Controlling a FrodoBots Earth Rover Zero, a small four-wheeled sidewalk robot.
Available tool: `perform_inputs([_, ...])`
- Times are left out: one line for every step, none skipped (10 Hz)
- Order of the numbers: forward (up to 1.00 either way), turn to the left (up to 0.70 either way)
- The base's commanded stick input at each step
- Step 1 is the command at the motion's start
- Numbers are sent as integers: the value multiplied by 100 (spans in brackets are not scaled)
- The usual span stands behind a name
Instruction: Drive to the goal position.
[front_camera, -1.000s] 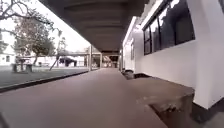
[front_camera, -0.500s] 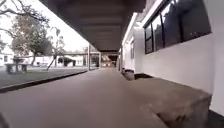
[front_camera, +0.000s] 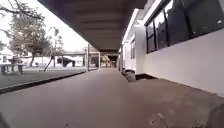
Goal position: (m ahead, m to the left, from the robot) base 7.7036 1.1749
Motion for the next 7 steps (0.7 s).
perform_inputs([70, 0])
perform_inputs([70, 0])
perform_inputs([70, 0])
perform_inputs([70, 0])
perform_inputs([70, 0])
perform_inputs([70, 0])
perform_inputs([70, 0])
